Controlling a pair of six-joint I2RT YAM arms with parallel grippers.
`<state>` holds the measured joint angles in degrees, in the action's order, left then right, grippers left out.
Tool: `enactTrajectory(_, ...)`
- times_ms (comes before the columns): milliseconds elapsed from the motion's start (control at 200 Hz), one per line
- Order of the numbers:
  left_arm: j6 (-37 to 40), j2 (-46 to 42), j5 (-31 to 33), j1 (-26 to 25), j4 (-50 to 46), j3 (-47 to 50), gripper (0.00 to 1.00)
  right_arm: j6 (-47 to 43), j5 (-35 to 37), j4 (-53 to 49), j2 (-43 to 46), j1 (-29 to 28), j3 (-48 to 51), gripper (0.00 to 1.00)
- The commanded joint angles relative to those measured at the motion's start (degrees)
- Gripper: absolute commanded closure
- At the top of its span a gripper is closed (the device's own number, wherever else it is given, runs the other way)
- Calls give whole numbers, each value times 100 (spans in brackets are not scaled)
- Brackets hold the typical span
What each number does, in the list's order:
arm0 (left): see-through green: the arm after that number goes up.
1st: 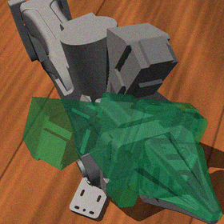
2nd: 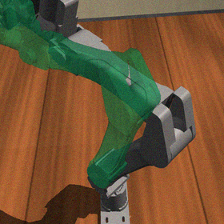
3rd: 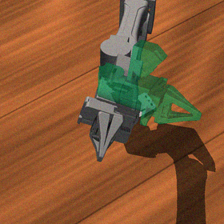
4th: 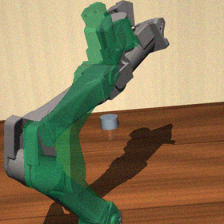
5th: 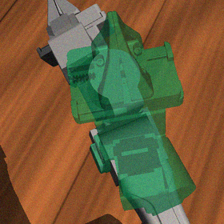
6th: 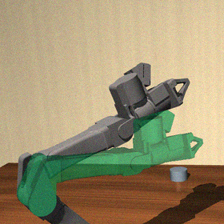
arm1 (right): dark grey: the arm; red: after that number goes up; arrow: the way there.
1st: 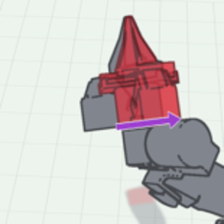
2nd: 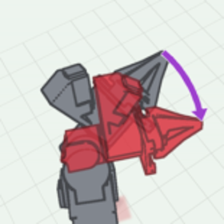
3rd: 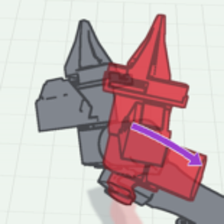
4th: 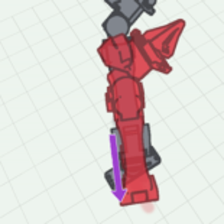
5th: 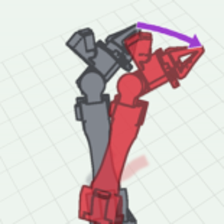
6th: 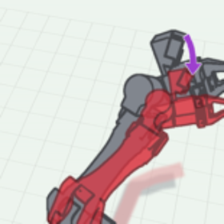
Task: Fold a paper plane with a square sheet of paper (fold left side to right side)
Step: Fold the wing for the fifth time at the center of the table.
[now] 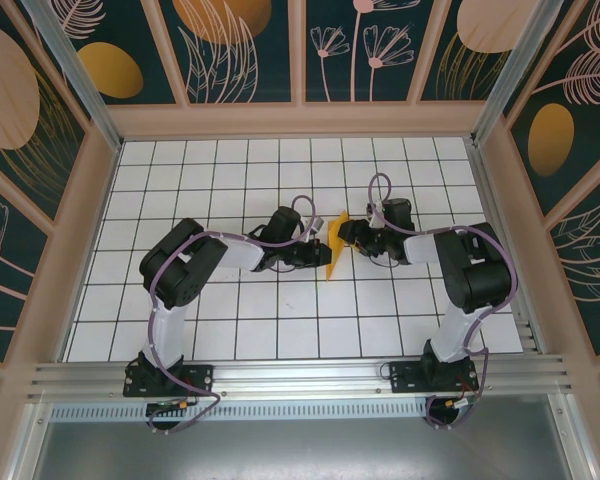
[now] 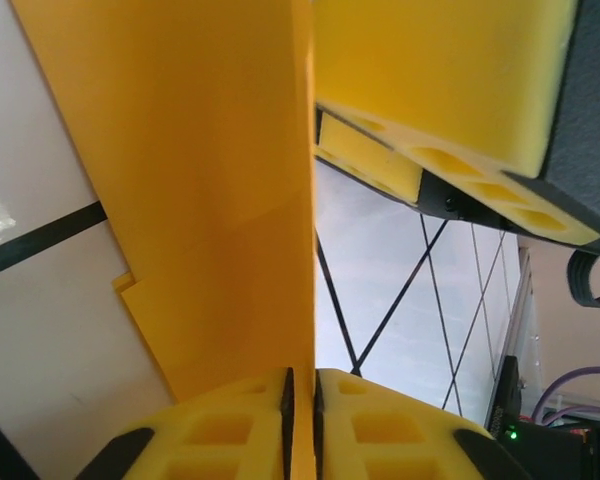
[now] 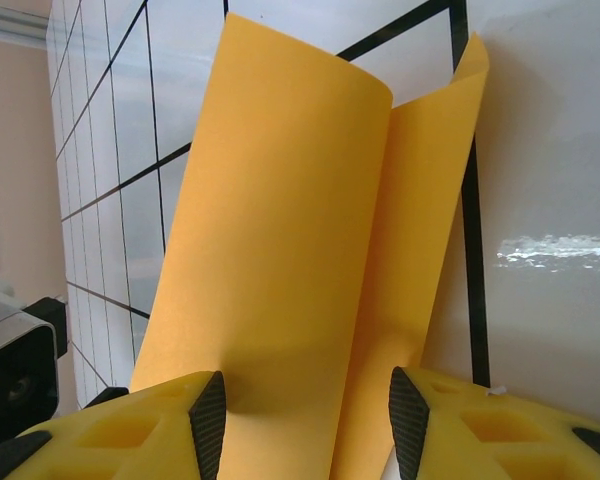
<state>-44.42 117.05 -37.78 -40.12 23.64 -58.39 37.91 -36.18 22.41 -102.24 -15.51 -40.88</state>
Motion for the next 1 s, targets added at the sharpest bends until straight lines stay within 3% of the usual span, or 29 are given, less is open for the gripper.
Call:
enactTrajectory(0,191,-165,129,48,-263,-91,78,-117,469,-356,-466,-81,22,50)
enactTrajectory(380,399,-445,283,143,-639,-194,58,-127,480,-352,-468,-76,37,50)
enactTrajectory(636,618,-517,474,220,-1055,-464,50,-135,481,-352,-468,-77,55,50)
enactTrajectory(756,713,-439,533,266,-1228,-632,52,-144,469,-361,-462,-83,55,51)
enactTrajectory(996,804,-267,490,325,-1313,-896,72,-185,480,-420,-460,-79,54,50)
